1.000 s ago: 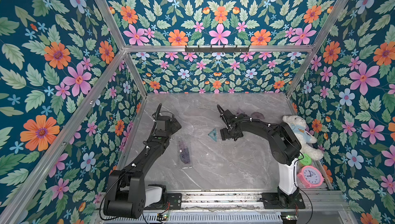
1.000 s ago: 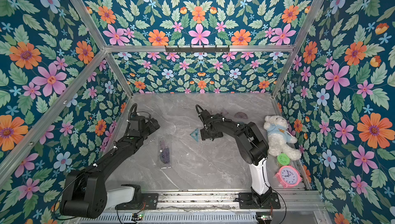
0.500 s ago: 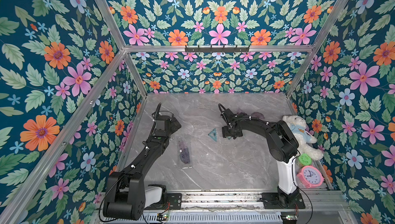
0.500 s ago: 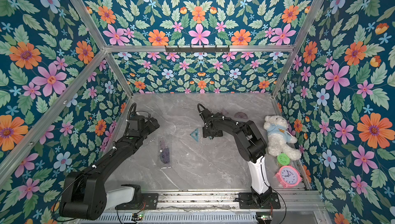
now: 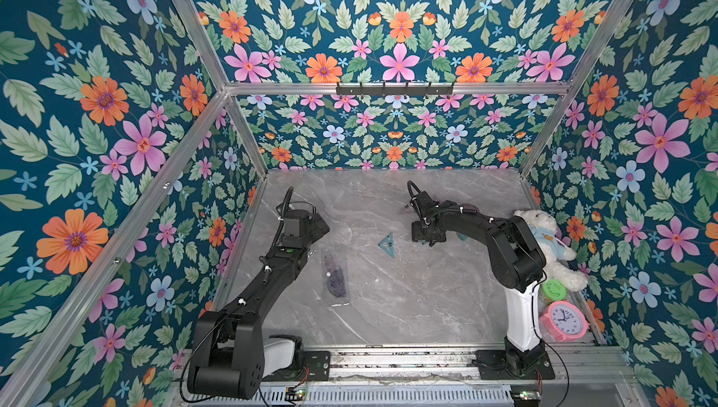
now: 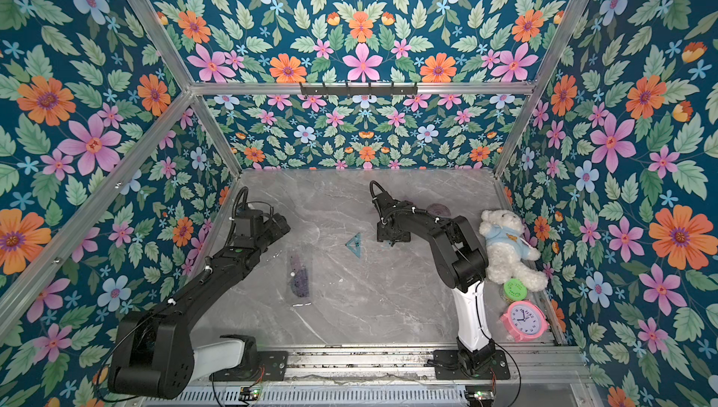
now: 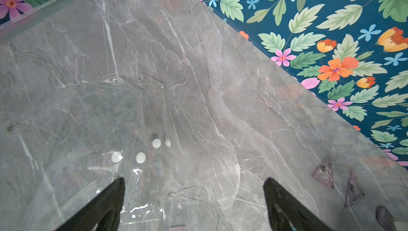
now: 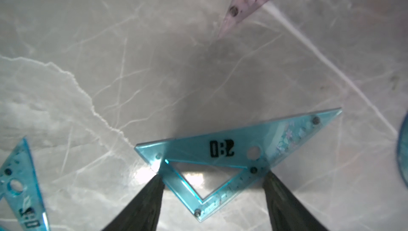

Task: Open the ruler set and take out the ruler
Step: Adjust the ruler at the center of the board.

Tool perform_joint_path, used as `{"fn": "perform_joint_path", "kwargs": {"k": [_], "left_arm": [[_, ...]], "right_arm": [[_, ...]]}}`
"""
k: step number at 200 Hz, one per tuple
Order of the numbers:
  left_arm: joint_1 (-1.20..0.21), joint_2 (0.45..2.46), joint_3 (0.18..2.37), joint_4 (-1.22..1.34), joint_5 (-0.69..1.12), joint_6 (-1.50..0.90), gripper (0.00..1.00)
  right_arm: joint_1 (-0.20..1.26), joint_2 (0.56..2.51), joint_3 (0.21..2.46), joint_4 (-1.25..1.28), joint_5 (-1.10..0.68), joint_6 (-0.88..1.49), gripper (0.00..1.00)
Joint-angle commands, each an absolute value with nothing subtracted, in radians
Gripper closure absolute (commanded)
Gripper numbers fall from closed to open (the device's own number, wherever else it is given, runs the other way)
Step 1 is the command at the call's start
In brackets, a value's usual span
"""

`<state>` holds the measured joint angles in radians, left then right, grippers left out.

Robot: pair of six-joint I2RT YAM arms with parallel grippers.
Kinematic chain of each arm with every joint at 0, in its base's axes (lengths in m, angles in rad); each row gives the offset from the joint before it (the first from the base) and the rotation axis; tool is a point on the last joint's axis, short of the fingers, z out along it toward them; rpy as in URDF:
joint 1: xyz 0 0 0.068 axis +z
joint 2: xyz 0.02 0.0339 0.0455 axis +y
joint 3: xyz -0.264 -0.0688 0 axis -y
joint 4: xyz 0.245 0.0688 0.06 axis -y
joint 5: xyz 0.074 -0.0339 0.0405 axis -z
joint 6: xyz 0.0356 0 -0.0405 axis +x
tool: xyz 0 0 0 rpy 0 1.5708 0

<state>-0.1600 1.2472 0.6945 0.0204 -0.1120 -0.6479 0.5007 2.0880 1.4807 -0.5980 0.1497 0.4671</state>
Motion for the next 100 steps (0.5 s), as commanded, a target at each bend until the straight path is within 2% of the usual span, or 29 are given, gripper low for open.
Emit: {"fn": "perform_joint_path", "kwargs": {"k": [1,100], "left_arm": [[-0.160,1.249,0.701,0.023,-0.123,-0.645,0.01],[-0.160,1.247,0.701,0.022,-0.126,-0.646,0.01]], "right_arm": [[0.490,2.109,1.470,-0.680,0.190,0.434,0.27],[0.484,2.014,1.438,-0.669,0.208,0.423,0.25]]}}
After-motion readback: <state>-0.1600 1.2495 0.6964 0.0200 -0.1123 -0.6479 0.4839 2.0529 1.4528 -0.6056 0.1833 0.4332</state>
